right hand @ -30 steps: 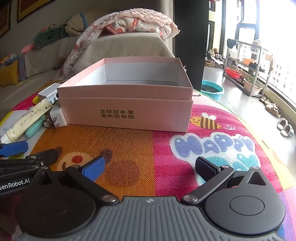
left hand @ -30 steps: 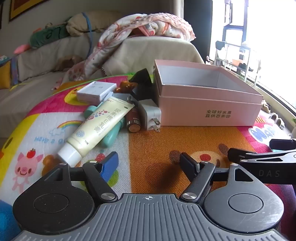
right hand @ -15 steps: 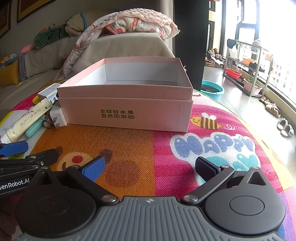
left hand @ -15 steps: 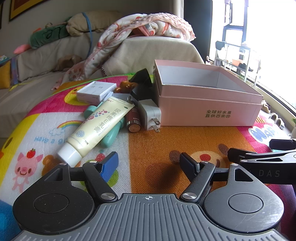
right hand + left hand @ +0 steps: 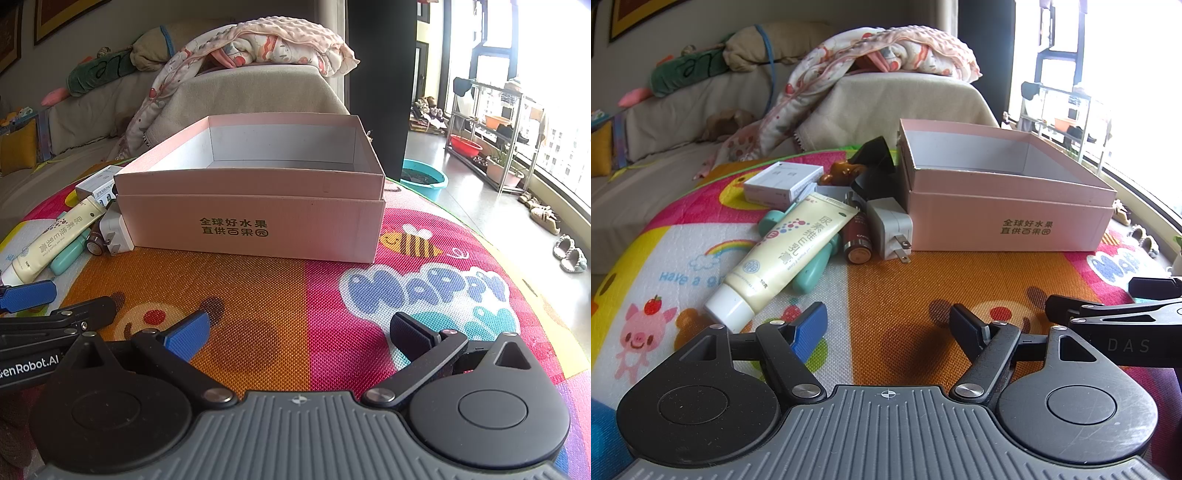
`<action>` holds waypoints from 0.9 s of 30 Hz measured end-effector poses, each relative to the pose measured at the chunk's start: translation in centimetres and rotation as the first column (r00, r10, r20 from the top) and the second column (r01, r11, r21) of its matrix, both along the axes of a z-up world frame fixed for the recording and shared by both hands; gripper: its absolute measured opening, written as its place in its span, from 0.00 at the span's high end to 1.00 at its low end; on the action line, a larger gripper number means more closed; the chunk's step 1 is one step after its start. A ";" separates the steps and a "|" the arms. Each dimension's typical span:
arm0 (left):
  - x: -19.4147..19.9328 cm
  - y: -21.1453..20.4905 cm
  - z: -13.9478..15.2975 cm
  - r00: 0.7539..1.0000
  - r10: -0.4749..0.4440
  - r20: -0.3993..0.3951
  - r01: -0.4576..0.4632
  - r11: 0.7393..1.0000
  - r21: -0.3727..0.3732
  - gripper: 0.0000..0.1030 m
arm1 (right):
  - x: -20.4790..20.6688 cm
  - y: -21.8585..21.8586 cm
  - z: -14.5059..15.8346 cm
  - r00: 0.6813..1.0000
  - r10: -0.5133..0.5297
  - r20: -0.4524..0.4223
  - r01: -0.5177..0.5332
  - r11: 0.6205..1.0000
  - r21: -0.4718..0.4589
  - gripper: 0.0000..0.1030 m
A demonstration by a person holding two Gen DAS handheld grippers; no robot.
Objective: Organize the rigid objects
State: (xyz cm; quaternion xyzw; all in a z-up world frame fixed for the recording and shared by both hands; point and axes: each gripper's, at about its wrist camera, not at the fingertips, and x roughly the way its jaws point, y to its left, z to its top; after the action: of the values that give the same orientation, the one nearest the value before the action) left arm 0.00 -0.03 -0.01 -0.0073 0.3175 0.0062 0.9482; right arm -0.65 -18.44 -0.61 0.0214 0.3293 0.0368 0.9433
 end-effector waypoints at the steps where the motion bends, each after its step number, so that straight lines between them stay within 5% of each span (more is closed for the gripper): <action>1: 0.0 0.0 0.0 1.000 0.000 0.000 0.000 1.000 0.000 0.24 | 0.0 -0.1 0.0 1.000 0.000 0.000 0.000 1.000 0.000 0.00; 27: 0.0 0.0 0.0 1.000 0.000 0.000 0.000 1.000 0.007 0.24 | 0.0 0.0 0.0 1.000 0.000 -0.001 0.000 1.000 -0.004 0.00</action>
State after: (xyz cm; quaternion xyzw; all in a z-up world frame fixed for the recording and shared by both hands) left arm 0.00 -0.02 -0.01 -0.0039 0.3175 0.0073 0.9482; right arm -0.69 -18.46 -0.60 0.0194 0.3297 0.0361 0.9432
